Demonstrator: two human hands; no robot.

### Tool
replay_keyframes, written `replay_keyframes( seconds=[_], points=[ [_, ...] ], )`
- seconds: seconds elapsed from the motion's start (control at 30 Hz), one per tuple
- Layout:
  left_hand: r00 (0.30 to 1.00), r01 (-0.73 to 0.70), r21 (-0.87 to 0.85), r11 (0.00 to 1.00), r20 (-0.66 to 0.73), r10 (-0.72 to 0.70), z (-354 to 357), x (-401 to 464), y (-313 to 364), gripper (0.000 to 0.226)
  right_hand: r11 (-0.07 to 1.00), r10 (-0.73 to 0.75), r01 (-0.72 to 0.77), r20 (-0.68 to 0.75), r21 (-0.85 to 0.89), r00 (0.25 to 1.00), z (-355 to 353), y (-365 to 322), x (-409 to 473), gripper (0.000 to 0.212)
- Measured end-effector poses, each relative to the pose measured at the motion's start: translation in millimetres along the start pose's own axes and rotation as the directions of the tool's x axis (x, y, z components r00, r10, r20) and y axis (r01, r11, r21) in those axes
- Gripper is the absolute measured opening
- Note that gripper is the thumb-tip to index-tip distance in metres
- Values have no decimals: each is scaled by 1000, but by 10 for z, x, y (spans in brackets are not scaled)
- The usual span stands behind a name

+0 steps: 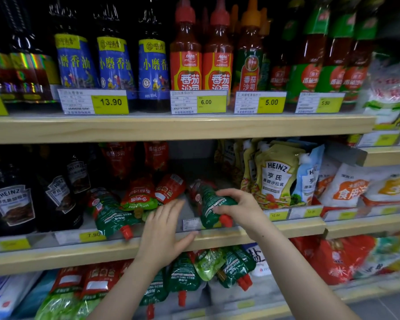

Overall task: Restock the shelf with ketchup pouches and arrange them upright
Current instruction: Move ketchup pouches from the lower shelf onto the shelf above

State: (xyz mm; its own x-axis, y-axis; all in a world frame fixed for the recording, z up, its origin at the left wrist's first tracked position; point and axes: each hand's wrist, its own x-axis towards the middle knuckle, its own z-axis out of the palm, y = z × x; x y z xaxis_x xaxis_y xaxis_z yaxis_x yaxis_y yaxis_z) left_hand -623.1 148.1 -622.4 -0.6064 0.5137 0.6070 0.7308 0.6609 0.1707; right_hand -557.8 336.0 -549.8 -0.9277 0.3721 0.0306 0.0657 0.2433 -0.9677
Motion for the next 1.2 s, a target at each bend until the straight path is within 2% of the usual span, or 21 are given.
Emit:
replay_keyframes(
  seconds=[0.07, 0.13, 0.2, 0.23, 0.27, 0.3, 0.37, 0.4, 0.5, 0.53, 0.6, 0.67, 0.77, 0.87, 1.0, 1.07, 1.13, 1.2],
  points=[
    [998, -42, -140, 989, 48, 49, 8, 61, 183, 73, 993, 19, -25, 53, 119, 998, -95, 65, -161, 31],
    [992, -95, -209, 973, 67, 111, 53, 106, 334, 70, 971, 16, -44, 120, 235, 993, -166, 110, -291, 27],
    [994, -94, -271, 958, 36, 108, 80, 129, 409, 67, 950, 0, -59, 191, 307, 982, -263, 140, -380, 25],
    [995, -84, -287, 954, 18, 93, 86, 132, 412, 66, 948, -25, -51, 234, 314, 972, -315, 165, -419, 31],
    [996, -82, -291, 953, -2, 85, 85, 136, 403, 66, 967, -66, -9, 282, 256, 957, -367, 185, -460, 37],
    [996, -87, -287, 954, -21, 85, 76, 145, 395, 66, 991, -117, 89, 314, 100, 942, -419, 207, -487, 42],
    [992, -116, -270, 956, -70, 101, 49, 187, 404, 63, 925, -250, 320, 304, -206, 919, -456, 241, -495, 49],
    [988, -140, -254, 957, -95, 119, 31, 221, 423, 59, 880, -337, 405, 278, -246, 900, -433, 225, -492, 48],
    [980, -159, -240, 958, -160, 123, -31, 350, 460, 44, 852, -485, 498, 115, -159, 867, -335, 84, -401, 30],
    [989, -110, -316, 943, -133, 71, -62, 396, 452, 48, 843, -515, 521, 76, -133, 854, -317, 19, -341, 26],
    [999, 30, -492, 870, 36, -15, -87, 480, 384, 66, 849, -521, 523, 50, -69, 852, -334, -97, -253, 22],
    [981, 106, -564, 819, 192, 5, -37, 525, 307, 66, 862, -504, 505, 40, -46, 863, -356, -156, -198, 20],
    [981, 125, -596, 793, 194, -8, 55, 531, 271, 49, 857, -512, 513, 35, -43, 858, -338, -174, -220, 22],
    [984, 71, -625, 777, 169, 46, 3, 603, 327, 52, 841, -541, 541, 17, 20, 841, -401, -235, -304, 22],
    [958, 62, -695, 717, 244, 153, -274, 708, 458, 52, 773, -635, 634, 25, 39, 772, -583, -447, -430, 21],
    [935, 99, -702, 706, 309, 176, -323, 692, 518, 43, 796, -601, 599, 2, 92, 799, -625, -524, -409, 20],
    [913, 206, -749, 630, 379, 151, -254, 612, 574, 39, 844, -527, 525, -8, 109, 850, -644, -543, -363, 15],
    [885, 340, -811, 476, 448, 129, -133, 490, 610, 47, 887, -459, 459, -11, 48, 888, -662, -495, -311, 8]
  ],
)
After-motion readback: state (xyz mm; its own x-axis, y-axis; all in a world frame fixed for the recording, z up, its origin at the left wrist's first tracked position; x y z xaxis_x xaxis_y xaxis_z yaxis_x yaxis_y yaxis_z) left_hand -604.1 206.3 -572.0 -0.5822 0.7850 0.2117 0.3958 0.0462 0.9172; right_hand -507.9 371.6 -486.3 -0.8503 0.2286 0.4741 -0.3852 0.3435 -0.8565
